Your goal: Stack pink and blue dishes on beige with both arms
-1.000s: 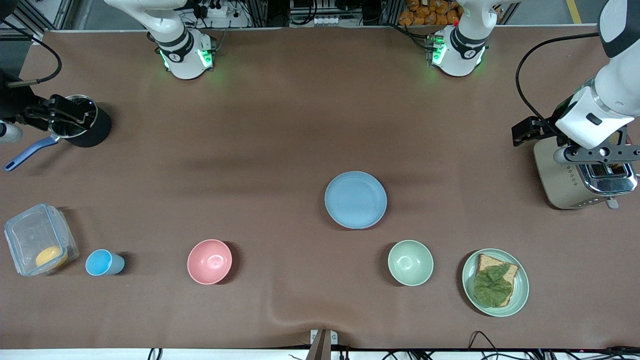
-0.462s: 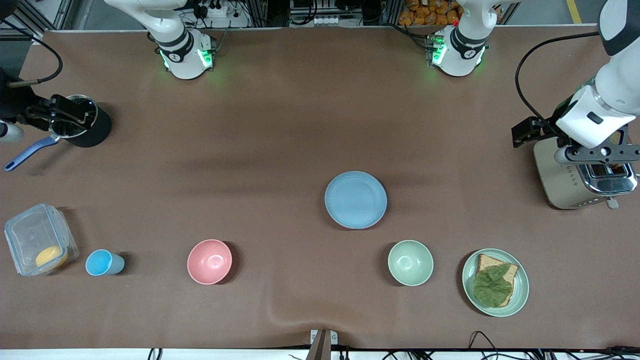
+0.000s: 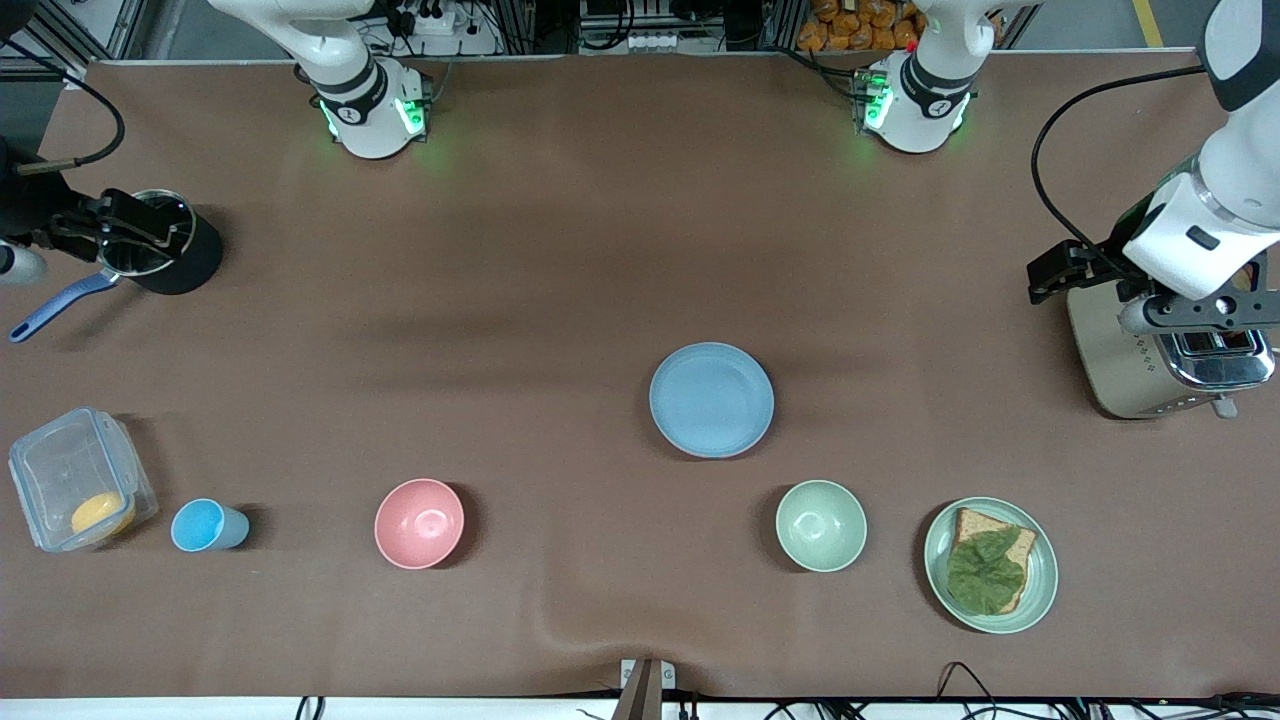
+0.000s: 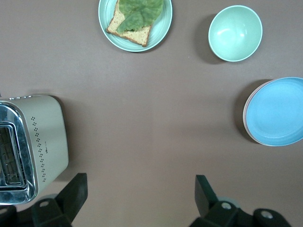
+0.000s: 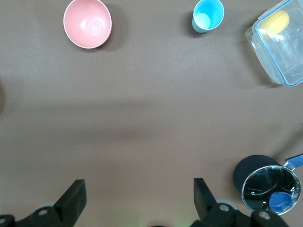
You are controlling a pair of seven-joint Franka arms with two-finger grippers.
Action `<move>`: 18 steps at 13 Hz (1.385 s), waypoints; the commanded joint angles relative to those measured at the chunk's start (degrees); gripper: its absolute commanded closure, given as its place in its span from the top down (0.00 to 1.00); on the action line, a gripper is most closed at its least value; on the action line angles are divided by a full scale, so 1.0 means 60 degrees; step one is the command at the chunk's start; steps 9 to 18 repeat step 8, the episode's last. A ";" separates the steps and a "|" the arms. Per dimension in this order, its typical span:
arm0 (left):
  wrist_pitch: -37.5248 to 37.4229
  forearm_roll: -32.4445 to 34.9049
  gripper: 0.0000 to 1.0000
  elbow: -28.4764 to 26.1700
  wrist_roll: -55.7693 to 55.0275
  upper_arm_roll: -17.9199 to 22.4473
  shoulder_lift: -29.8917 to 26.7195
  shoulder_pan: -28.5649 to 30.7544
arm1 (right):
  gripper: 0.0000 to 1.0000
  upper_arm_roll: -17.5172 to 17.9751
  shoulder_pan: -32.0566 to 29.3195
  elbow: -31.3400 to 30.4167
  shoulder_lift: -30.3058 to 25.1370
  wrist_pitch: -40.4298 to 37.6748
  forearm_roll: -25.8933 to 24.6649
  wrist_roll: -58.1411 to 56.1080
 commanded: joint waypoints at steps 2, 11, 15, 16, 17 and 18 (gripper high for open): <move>-0.0061 -0.0152 1.00 0.0485 0.0044 0.0023 -0.0125 0.0317 | 1.00 0.0204 -0.0268 0.0285 0.0142 -0.0064 0.0002 -0.0065; -0.1219 -0.0474 1.00 0.1380 0.0074 0.0111 -0.0184 0.0567 | 1.00 0.0204 -0.0282 0.0285 0.0142 -0.0049 0.0002 -0.0065; -0.1219 -0.0474 1.00 0.1380 0.0074 0.0111 -0.0184 0.0567 | 1.00 0.0204 -0.0282 0.0285 0.0142 -0.0049 0.0002 -0.0065; -0.1219 -0.0474 1.00 0.1380 0.0074 0.0111 -0.0184 0.0567 | 1.00 0.0204 -0.0282 0.0285 0.0142 -0.0049 0.0002 -0.0065; -0.1219 -0.0474 1.00 0.1380 0.0074 0.0111 -0.0184 0.0567 | 1.00 0.0204 -0.0282 0.0285 0.0142 -0.0049 0.0002 -0.0065; -0.1219 -0.0474 1.00 0.1380 0.0074 0.0111 -0.0184 0.0567 | 1.00 0.0204 -0.0282 0.0285 0.0142 -0.0049 0.0002 -0.0065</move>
